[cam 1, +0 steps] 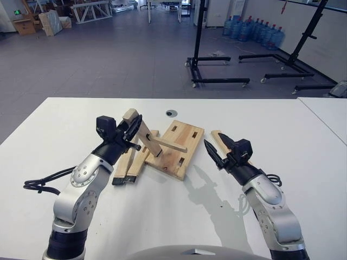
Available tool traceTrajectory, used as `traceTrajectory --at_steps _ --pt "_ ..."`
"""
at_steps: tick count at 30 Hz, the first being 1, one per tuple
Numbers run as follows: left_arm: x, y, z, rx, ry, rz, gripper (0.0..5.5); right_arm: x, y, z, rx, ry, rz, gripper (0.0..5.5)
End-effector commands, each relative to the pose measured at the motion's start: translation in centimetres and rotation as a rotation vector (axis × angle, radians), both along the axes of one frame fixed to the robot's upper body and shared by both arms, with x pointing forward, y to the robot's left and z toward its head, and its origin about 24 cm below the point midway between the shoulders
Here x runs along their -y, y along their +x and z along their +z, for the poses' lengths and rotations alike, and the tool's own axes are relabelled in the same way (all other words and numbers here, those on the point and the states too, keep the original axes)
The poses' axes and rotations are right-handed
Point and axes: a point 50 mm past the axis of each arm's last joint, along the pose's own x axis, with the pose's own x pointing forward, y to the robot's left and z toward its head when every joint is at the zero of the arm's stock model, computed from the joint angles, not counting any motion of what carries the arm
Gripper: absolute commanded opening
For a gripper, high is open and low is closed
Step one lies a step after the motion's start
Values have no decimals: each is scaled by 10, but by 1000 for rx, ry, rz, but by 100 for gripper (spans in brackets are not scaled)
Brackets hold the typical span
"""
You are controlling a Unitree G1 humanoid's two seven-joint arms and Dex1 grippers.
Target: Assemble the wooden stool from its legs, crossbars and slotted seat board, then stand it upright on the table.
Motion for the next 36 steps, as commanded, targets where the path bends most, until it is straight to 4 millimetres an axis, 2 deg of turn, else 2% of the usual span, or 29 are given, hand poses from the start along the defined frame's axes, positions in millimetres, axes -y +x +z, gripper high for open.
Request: traceTrajectory --at_steps 1,2,3,9,13,17,18,21,23,24,25,27,28,29,30,31,36 --pt "2 -12 -50 -254 94 1 98 -2 0 2 13 3 -5 286" --pt "2 -8 -44 -227 74 6 98 -2 0 1 12 3 -4 286" --pt "2 -4 -36 -201 51 14 135 -2 0 1 11 2 -3 286" --pt "15 14 20 -65 -105 -15 209 -4 2 1 12 6 0 286" --pt "11 16 64 82 -167 -62 269 -5 2 0 11 10 2 286" --pt "-2 28 100 185 -160 -11 273 -6 2 -1 12 14 0 286" --pt "-4 32 113 231 -158 -4 273 -6 2 -1 12 14 -2 286" --pt "-6 43 172 417 -192 -4 273 -7 3 0 17 14 -3 286" --pt "-12 45 200 487 -216 4 273 -7 5 1 21 12 3 286" --pt "-11 46 200 483 -188 -15 273 -7 5 2 22 9 3 286" --pt "-1 50 175 392 -98 -85 273 -7 6 1 21 12 -2 286" --pt "14 61 57 -36 141 -194 273 -8 4 0 17 16 -6 286" --pt "15 54 0 -209 287 -225 273 -9 4 0 15 17 -5 286" --pt "20 39 -31 -318 339 -292 273 -8 4 0 13 16 -4 286" --pt "25 31 -41 -345 355 -322 273 -6 4 0 13 16 -9 286" --pt "32 28 -40 -333 329 -342 273 -5 5 0 12 15 -16 286" --pt "45 43 -2 -161 190 -257 273 -9 4 -2 8 21 -13 286"
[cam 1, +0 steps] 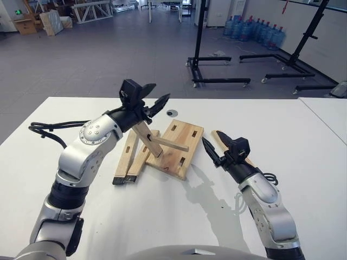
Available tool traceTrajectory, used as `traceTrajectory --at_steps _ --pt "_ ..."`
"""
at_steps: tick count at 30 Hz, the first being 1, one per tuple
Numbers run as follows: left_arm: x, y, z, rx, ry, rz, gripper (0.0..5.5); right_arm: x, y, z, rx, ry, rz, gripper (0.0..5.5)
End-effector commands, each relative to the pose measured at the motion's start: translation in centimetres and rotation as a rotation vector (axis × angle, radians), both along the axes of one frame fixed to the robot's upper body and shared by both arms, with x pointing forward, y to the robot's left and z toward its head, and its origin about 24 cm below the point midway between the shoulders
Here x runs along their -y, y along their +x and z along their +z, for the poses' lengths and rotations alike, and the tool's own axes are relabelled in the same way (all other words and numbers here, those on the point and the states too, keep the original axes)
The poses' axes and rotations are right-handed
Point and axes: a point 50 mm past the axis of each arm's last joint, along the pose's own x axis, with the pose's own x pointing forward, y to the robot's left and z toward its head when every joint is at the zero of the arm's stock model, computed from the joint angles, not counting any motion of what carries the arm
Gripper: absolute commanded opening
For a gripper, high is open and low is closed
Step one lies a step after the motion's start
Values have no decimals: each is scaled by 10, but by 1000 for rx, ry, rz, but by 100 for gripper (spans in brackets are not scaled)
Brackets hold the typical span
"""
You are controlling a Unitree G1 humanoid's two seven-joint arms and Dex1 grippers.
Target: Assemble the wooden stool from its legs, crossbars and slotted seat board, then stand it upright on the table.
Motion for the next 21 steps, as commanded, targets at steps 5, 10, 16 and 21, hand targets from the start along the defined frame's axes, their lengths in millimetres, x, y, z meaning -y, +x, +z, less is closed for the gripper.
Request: traceTrajectory --at_steps 5,10,16,21 --pt "-12 14 53 22 -355 154 273 -4 -2 -5 -21 9 -7 286" --pt "-101 13 145 224 -619 351 273 -5 -5 -8 -27 21 -27 286" --pt "-155 27 -31 -363 -21 609 294 -6 -8 -11 -34 22 -38 286" --pt "-115 10 -91 -530 78 466 342 -5 -8 -13 -48 8 -25 286"
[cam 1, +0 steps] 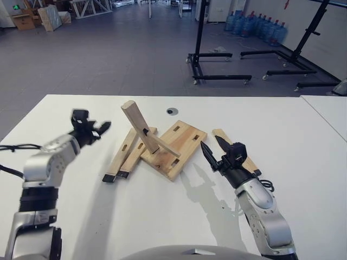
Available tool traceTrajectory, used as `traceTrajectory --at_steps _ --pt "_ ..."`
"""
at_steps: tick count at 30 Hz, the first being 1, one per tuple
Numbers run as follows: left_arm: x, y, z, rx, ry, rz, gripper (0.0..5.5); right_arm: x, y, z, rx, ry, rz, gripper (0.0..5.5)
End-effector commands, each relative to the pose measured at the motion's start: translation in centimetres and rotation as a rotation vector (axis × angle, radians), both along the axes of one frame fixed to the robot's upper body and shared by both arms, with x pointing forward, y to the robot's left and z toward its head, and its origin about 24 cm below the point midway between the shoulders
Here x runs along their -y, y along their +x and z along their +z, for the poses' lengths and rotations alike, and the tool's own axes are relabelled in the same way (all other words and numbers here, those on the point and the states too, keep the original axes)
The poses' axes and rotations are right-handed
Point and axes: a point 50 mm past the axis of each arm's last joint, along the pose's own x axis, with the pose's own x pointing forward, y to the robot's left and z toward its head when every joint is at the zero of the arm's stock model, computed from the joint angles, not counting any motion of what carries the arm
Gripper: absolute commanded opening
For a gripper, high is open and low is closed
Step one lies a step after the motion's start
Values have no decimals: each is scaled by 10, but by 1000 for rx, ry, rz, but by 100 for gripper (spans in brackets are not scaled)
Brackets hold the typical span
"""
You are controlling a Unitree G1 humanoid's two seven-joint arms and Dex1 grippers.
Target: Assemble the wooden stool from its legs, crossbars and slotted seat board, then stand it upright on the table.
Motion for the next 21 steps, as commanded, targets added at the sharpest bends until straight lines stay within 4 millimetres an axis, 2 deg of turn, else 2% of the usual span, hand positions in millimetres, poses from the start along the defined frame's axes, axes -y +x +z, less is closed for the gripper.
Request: traceTrajectory --at_steps 1,3,6,10,15,21 --pt "29 -8 -23 -76 28 -113 342 1 0 -2 -14 -19 10 286" --pt "35 -12 -39 -125 54 -135 342 0 1 -1 -13 -23 16 286" --pt "39 -18 -49 -169 120 -168 342 0 1 -1 -15 -25 19 286" --pt "39 -22 -55 -206 186 -177 342 -1 0 -1 -16 -22 16 286" --pt "25 -17 -44 -197 146 -127 342 -2 -2 -3 -20 -20 7 286" --pt "9 -25 -55 -306 175 -128 342 -4 -2 -3 -13 -16 4 286"
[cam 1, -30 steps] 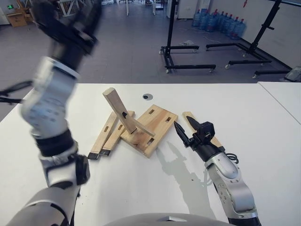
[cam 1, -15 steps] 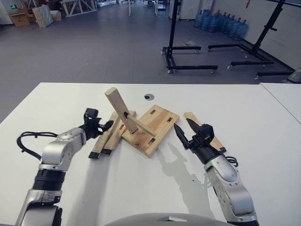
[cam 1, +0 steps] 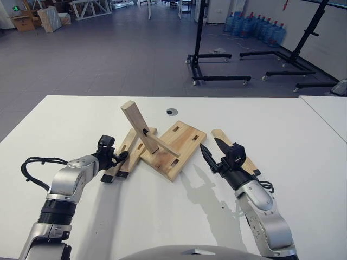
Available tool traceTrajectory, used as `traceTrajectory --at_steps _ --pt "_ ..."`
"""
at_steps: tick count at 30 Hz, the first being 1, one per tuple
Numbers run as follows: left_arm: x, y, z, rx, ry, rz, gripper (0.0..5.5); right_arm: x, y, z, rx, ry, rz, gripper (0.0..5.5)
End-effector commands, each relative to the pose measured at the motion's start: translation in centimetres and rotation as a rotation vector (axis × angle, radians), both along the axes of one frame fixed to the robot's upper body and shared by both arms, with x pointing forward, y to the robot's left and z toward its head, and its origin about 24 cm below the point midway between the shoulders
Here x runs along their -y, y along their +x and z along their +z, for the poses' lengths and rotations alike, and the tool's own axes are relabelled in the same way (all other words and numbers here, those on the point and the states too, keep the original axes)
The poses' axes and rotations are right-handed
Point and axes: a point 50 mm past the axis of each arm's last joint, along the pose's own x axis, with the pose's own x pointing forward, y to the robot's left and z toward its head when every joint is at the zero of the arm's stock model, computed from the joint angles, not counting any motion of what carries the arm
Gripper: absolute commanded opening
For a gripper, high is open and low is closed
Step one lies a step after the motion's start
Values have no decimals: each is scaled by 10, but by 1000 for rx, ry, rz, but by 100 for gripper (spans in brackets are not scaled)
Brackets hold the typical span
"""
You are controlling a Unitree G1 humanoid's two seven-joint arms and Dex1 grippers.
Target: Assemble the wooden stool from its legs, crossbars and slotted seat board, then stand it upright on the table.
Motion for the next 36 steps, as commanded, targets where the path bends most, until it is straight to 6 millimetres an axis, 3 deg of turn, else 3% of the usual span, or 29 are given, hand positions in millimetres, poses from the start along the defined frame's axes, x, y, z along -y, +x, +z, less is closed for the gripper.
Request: traceTrajectory --at_steps 1,6,13,17,19,22,25,26,28,32,36 --pt "-16 -4 -4 -60 87 -5 342 -2 0 -1 0 -5 -2 286" --pt "-21 -4 -2 -72 148 -57 321 -3 0 -2 -2 -6 -4 286" --pt "-16 -12 -7 -108 124 -97 205 -2 0 -2 -3 -7 -11 286" --pt "-13 -11 -3 -94 111 -104 200 -1 0 -2 -3 -15 -14 286" --pt "-8 -9 1 -63 86 -100 200 0 1 -1 -1 -19 -15 286" --pt "0 14 33 173 31 -28 200 6 8 4 20 -28 -32 286" --pt "20 42 94 527 -49 30 200 17 27 31 81 43 -57 286" --pt "34 46 116 628 -99 6 200 18 34 50 110 107 -15 286" --pt "59 48 139 727 -153 -83 200 17 42 88 156 245 94 286" --pt "109 32 145 703 -260 -331 200 20 52 140 192 501 202 286" --pt "134 3 148 686 -350 -498 200 35 58 149 108 733 209 286"
